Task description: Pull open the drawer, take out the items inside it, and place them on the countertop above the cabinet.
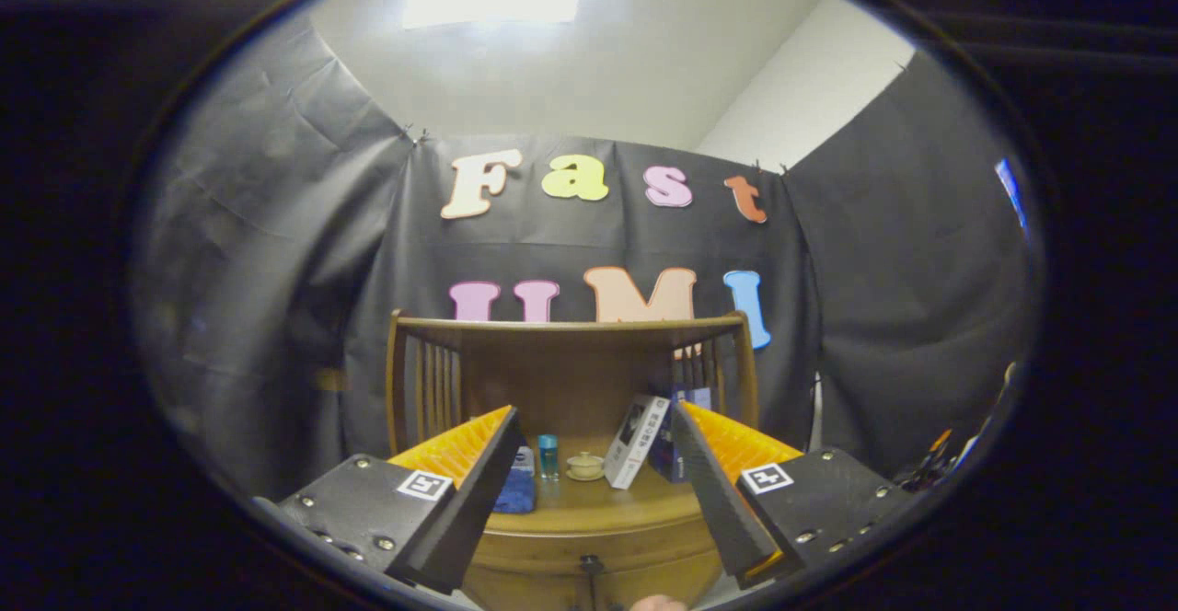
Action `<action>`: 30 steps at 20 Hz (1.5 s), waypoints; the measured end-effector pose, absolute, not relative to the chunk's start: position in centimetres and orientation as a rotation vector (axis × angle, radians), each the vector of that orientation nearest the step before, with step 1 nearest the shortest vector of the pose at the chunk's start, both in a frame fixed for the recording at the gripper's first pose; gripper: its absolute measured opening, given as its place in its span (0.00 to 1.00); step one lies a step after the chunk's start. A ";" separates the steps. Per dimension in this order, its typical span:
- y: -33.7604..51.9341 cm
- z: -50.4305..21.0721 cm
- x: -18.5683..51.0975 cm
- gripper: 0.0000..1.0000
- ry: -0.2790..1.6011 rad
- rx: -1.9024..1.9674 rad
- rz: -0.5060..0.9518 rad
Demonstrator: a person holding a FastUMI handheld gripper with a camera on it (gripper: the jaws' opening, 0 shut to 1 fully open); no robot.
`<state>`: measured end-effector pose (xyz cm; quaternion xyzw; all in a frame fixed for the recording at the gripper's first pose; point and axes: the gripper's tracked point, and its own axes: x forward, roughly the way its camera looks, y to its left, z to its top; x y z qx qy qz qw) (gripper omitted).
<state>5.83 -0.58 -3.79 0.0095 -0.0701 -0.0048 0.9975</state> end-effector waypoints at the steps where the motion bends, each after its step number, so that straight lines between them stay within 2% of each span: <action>1: -1.1 -5.5 6.7 0.98 -0.094 0.036 -0.018; 4: -2.3 -11.7 9.7 0.99 0.046 0.042 -0.050; 10: -5.8 -22.8 14.2 0.99 0.174 -0.068 -0.154; 18: -4.0 -38.1 17.0 0.99 0.406 -0.028 -0.066; 23: -3.0 -42.5 19.1 0.99 0.469 -0.033 -0.011; 25: -2.2 -43.3 19.4 0.84 0.467 -0.052 0.022; 30: -3.5 -43.4 20.1 0.46 0.400 -0.056 -0.062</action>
